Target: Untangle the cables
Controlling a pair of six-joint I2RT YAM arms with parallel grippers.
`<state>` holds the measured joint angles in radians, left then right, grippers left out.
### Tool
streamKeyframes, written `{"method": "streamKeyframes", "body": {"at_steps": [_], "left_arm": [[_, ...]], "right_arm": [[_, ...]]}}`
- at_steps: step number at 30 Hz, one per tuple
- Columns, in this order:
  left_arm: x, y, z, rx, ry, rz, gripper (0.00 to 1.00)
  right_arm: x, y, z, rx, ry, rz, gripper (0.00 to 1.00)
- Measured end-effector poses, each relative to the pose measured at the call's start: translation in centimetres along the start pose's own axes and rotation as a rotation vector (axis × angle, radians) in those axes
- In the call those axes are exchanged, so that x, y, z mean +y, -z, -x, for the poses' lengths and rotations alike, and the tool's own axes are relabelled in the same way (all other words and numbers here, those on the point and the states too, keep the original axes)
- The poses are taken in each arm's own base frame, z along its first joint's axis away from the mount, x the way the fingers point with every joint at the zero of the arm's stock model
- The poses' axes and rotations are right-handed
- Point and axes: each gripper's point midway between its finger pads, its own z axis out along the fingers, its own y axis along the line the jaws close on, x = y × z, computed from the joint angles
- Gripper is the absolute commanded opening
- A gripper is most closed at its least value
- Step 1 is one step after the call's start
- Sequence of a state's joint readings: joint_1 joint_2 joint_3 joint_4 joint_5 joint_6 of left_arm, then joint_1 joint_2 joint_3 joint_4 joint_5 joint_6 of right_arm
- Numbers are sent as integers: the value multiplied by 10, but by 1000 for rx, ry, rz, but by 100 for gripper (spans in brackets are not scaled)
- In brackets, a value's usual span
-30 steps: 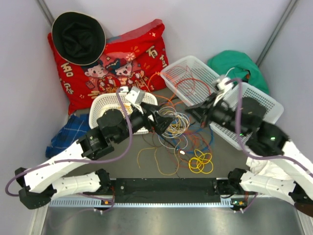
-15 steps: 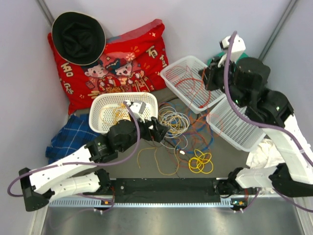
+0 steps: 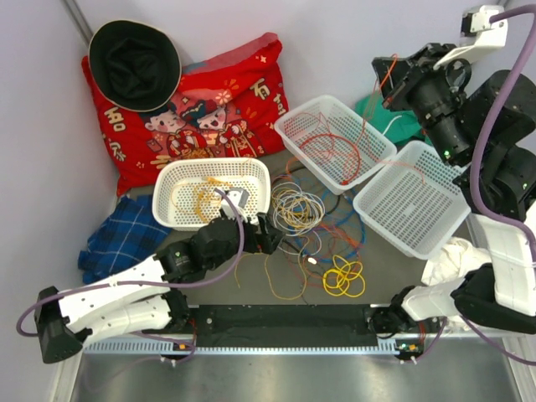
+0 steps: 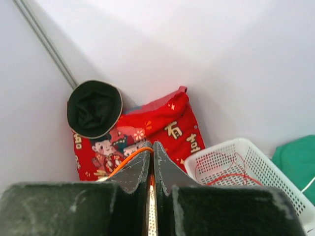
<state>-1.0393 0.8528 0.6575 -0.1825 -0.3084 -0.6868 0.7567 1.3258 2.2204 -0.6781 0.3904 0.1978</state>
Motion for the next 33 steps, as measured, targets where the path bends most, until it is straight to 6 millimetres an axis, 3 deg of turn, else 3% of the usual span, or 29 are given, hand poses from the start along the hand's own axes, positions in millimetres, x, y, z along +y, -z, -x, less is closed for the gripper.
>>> {"method": "streamKeyframes", "body": {"at_steps": [4, 7, 12, 17, 23, 27, 28, 29, 30, 33], "left_arm": [[-3, -1, 2, -8, 14, -11, 98], [-3, -2, -2, 0, 31, -14, 98], [1, -3, -19, 45, 61, -15, 98], [10, -1, -38, 80, 96, -19, 98], [21, -3, -64, 138, 127, -11, 98], [23, -5, -68, 148, 116, -2, 98], [23, -5, -67, 147, 110, -1, 98], [24, -5, -67, 145, 106, 0, 98], [24, -6, -67, 143, 102, 1, 98], [25, -7, -66, 137, 96, 9, 98]], "right_arm": [[-5, -10, 8, -34, -3, -30, 0], [-25, -28, 0, -26, -16, -95, 0], [-72, -73, -55, 79, -39, -215, 0], [-112, -103, -114, 185, -62, -299, 0], [-147, -138, -145, 194, -113, -348, 0], [-167, -167, -172, 216, -130, -369, 0], [-171, -175, -182, 229, -134, -372, 7], [-175, -183, -193, 246, -135, -375, 23], [-179, -189, -205, 267, -137, -379, 50], [-190, -203, -245, 344, -143, -397, 67]]}}
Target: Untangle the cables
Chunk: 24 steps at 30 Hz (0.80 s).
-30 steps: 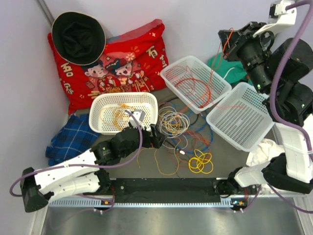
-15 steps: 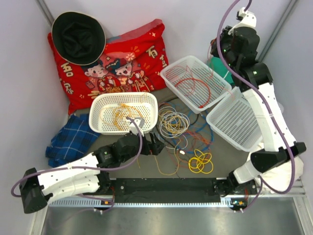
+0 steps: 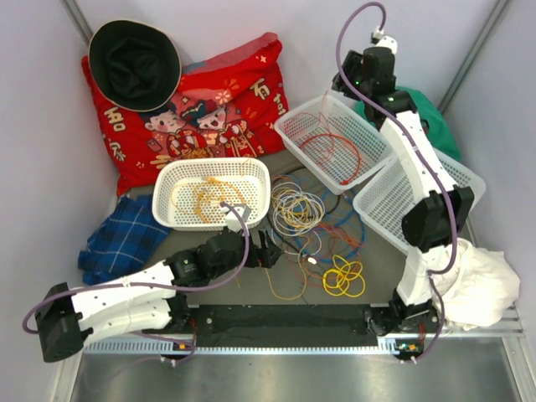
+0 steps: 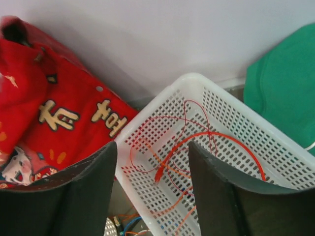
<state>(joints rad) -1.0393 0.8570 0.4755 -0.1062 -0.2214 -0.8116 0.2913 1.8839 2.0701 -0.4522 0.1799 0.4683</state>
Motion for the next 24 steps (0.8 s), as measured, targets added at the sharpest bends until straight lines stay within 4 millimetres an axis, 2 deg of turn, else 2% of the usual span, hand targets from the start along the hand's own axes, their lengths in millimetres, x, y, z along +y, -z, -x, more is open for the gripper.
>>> {"method": "streamKeyframes", "body": {"at_steps": [2, 3, 4, 7, 11, 14, 17, 19, 24], "left_arm": [[2, -3, -1, 2, -4, 9, 99], [2, -4, -2, 5, -6, 12, 99], [3, -6, -3, 8, -8, 16, 99], [3, -10, -5, 14, -13, 21, 99], [-2, -16, -3, 19, -15, 18, 98], [-10, -20, -2, 33, -9, 2, 98], [-20, -22, 0, 44, 6, -19, 96], [-24, -23, 1, 45, 23, -30, 96], [-28, -22, 0, 53, 59, -43, 94]], "right_arm": [[-4, -10, -17, 44, 5, -9, 70], [-6, -12, -25, 71, 11, -12, 75], [-7, -12, -31, 83, 14, -13, 75], [-10, 3, -41, 97, 28, -10, 76], [-13, 54, -66, 132, 58, 25, 74], [-6, 105, -94, 158, 77, 108, 73], [-4, 152, -140, 213, 115, 186, 72], [-9, 170, -172, 268, 137, 208, 71], [-58, 197, -263, 454, 192, 150, 70]]}}
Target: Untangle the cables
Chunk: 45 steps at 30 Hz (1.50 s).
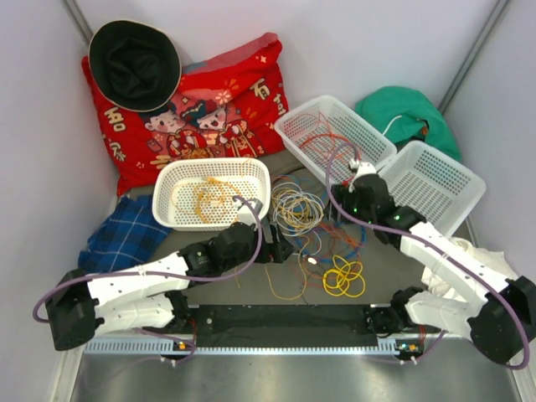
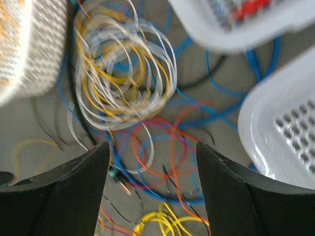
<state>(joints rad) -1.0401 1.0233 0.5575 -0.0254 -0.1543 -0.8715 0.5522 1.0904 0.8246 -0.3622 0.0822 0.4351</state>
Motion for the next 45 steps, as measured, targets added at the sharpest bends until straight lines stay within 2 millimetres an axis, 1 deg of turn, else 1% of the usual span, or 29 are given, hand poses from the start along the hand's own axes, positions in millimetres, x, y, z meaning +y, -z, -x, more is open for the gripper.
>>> {"method": "streamKeyframes", "body": {"at_steps": [2, 3, 4, 6, 10, 11, 12, 15, 17, 22, 24, 28, 31, 33, 36, 39, 42, 43, 45], "left_arm": [[-2, 0, 0, -1, 19, -3, 94], [-2, 1, 1, -2, 26, -4, 93], [-3, 2, 1, -4, 34, -8, 93], [-6, 4, 3, -11, 52, -18, 93], [-10, 7, 6, -21, 78, -32, 92], [-11, 8, 6, -23, 81, -36, 92], [-13, 9, 7, -26, 84, -40, 92], [-14, 12, 8, -33, 92, -45, 92], [-14, 14, 10, -42, 96, -44, 92], [-13, 15, 11, -48, 96, -41, 92], [-12, 14, 10, -44, 94, -37, 92], [-5, 6, 1, -13, 80, -8, 92], [-1, 2, -4, 4, 69, 6, 91], [-2, 2, -4, 2, 68, 4, 91], [-4, 2, -2, -4, 70, -5, 92], [-5, 2, -2, -2, 70, -8, 92], [-5, 3, -2, -4, 71, -10, 91], [-5, 3, -1, -5, 71, -11, 92], [-7, 4, 0, -10, 72, -16, 92]], "right_arm": [[-13, -2, -35, 76, 8, -27, 70], [-17, -3, -47, 107, 12, -39, 70], [-20, -3, -54, 124, 15, -44, 70], [-22, -4, -62, 145, 20, -49, 68], [-20, -12, -63, 153, 31, -43, 64], [-21, -16, -66, 168, 35, -44, 61], [-22, -20, -70, 185, 40, -47, 60], [-27, -29, -86, 249, 52, -68, 60], [-28, -30, -89, 258, 54, -71, 61], [-14, -16, -64, 156, 48, -8, 61], [-10, -12, -61, 138, 51, 6, 61], [-3, -4, -65, 127, 65, 33, 65], [1, 4, -67, 110, 76, 56, 66], [2, 3, -69, 119, 85, 58, 66], [-6, -7, -86, 187, 96, 16, 65], [-18, -18, -107, 273, 108, -39, 58], [-28, -24, -121, 327, 117, -91, 28], [-31, -25, -123, 333, 114, -106, 12], [-32, -26, -121, 328, 116, -115, 1]]}}
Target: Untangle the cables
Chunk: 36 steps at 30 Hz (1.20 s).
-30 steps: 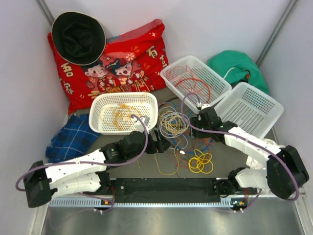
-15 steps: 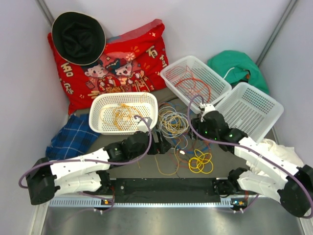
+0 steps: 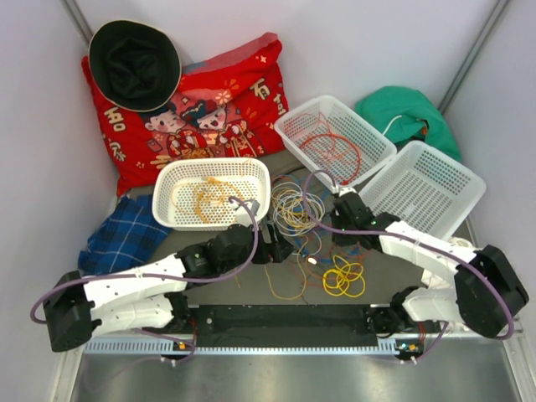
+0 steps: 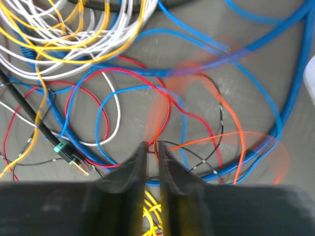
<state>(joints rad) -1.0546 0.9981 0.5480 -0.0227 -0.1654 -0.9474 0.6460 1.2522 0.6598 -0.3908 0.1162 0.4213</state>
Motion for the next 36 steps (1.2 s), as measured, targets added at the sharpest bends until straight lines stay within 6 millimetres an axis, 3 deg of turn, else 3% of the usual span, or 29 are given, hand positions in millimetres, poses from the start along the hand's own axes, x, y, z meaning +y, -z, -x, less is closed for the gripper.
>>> {"method": "streamKeyframes", "body": {"at_steps": [4, 8, 12, 18, 22, 25, 29, 36], "left_arm": [[-4, 5, 6, -22, 2, -17, 92], [-7, 9, 11, -43, 3, -30, 92], [-8, 12, 17, -69, -7, -30, 93], [-22, 30, 42, -170, -95, -91, 95], [-50, 47, 73, -286, -181, -187, 96], [-72, 59, 93, -369, -233, -261, 96], [-90, 58, 101, -412, -284, -327, 99], [-98, 26, 93, -399, -371, -353, 99]], "right_arm": [[8, 13, 25, -76, -12, 26, 0], [25, 54, 68, -231, -20, 98, 0], [54, 121, 114, -402, -8, 212, 0], [85, 254, 174, -649, -12, 407, 0], [96, 325, 197, -749, -22, 527, 0], [107, 363, 205, -783, -24, 619, 0], [120, 385, 208, -780, -30, 712, 0], [141, 382, 199, -676, -54, 820, 0]]}}
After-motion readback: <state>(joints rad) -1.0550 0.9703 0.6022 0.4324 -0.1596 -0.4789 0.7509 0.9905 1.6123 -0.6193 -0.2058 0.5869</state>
